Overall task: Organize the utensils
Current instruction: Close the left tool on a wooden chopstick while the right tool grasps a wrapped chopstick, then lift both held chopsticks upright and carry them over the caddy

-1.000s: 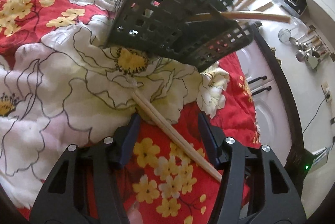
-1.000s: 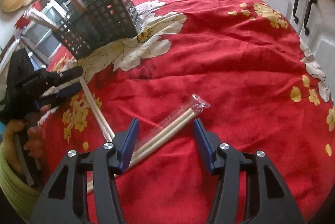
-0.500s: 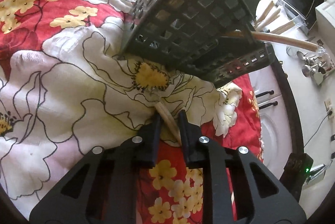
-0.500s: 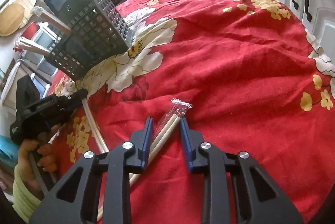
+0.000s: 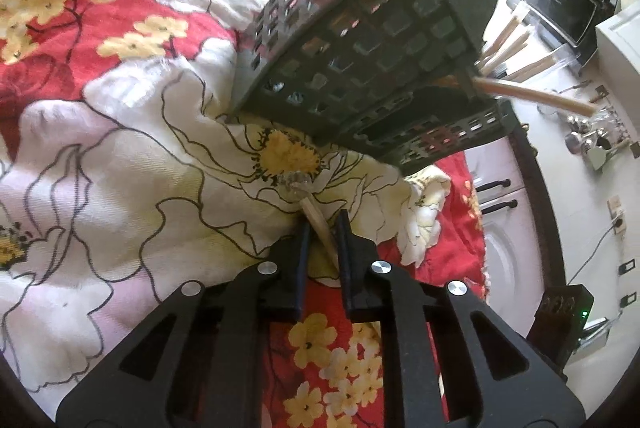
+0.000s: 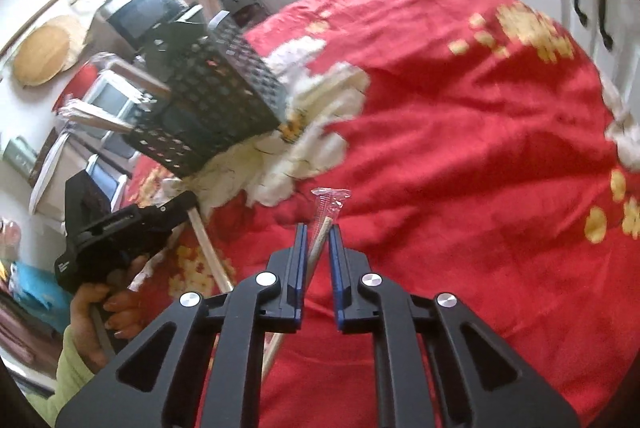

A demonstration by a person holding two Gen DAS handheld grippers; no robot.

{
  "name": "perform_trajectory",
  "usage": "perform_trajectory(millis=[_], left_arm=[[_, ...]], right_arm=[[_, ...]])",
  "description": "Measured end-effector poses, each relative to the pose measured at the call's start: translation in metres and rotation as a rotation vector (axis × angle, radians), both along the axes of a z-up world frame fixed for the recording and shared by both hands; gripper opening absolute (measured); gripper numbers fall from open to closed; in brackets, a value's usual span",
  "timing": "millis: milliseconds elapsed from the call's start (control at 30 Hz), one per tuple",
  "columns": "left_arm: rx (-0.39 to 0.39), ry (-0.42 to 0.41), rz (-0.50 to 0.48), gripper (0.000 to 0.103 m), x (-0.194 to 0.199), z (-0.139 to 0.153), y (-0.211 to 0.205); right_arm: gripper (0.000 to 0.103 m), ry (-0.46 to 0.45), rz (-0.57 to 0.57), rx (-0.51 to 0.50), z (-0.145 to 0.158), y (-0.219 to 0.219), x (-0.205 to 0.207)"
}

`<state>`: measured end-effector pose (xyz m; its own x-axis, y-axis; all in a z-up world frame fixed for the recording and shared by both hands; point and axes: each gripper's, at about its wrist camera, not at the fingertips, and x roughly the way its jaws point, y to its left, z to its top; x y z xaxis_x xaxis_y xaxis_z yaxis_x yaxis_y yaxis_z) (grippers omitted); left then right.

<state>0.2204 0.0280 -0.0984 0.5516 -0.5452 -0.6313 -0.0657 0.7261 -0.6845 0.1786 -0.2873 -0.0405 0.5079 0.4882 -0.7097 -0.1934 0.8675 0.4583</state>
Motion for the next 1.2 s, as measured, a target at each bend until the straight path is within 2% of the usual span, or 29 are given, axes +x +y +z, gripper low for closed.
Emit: perform_trajectory(millis=[367,533,733,933,1200], left_arm=[[0.085,-0.225,0.0,0.005,-0.037,0.075,0.01],[0.137,-0.316,0.001,0.004,-0.055,0.103,0.004],[0.193,-0.409,0.0,0.003,-0.069,0.135,-0.009],[0.226,-0.48,0.013,0.003,-0.076,0.162,-0.007],[0.28,-0.557,0.034,0.003,-0.076,0.192,-0.004]], right_arm=[[0.007,-0.125,0.123,-0.003,0.044,0.029,-0.007],[0.006,-0.17,0.165,0.0,0.061,0.041,-0.01],[0.006,-0.278,0.21,-0.003,0.093,0.055,-0.015],[0.006,-0.419,0.199,-0.022,0.127,0.057,-0.017],[0.006,-0.55,0.157,-0.036,0.158,0.054,-0.009]])
